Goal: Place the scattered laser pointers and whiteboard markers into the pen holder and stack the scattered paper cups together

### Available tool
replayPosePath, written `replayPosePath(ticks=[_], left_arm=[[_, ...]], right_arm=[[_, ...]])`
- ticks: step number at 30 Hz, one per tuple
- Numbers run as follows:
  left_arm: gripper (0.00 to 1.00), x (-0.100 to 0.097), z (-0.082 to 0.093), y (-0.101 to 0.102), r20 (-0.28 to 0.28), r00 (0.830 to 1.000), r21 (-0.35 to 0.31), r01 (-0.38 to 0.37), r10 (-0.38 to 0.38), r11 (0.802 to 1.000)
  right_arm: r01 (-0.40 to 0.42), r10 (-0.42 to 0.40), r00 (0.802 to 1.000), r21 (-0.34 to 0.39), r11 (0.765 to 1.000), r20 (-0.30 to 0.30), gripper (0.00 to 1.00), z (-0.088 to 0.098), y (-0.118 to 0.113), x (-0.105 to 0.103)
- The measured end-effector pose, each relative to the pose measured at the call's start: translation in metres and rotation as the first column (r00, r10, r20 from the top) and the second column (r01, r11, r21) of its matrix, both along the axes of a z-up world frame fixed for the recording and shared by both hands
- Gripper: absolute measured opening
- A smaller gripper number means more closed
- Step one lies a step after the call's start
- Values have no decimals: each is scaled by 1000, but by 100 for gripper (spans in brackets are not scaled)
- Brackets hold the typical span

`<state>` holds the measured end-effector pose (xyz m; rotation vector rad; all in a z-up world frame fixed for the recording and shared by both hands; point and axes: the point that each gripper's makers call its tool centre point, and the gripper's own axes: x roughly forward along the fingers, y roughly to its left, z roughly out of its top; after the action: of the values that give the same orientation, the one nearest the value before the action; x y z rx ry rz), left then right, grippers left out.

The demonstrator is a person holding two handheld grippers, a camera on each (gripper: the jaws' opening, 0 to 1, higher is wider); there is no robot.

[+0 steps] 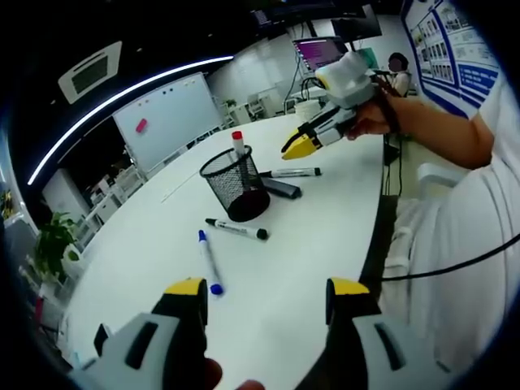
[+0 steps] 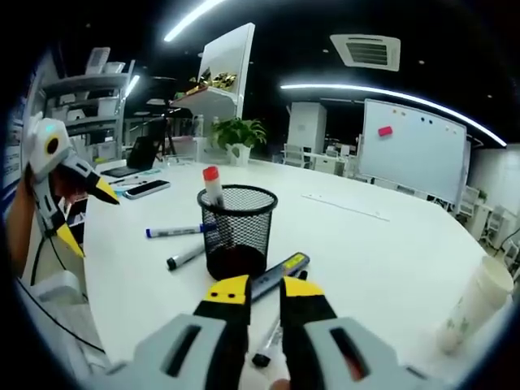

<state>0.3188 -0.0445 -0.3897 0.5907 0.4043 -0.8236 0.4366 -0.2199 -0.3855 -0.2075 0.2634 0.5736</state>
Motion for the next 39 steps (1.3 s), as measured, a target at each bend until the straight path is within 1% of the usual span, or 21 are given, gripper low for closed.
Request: replayPosePath(ticks=[5, 21, 28, 39], left_arm=[[59, -2, 0, -2, 0, 1000, 0, 1, -1, 1000], [59, 6, 1, 9, 0, 1000, -1, 0, 0, 1000], [59, 7, 1, 10, 0, 1000, -1, 1, -1, 1000], [59, 8, -1, 10, -2, 1000, 0, 0, 0, 1000]], right_arm=[[2, -2, 1000, 1, 1000, -2, 15, 0, -1, -1], [1, -1, 1000, -13, 1000, -20, 16, -8, -3, -2], [3, -3, 1000, -13, 1000, -29, 16, -12, -6, -1], [5, -5, 999, -7, 1000, -38, 17, -16, -6, -4]])
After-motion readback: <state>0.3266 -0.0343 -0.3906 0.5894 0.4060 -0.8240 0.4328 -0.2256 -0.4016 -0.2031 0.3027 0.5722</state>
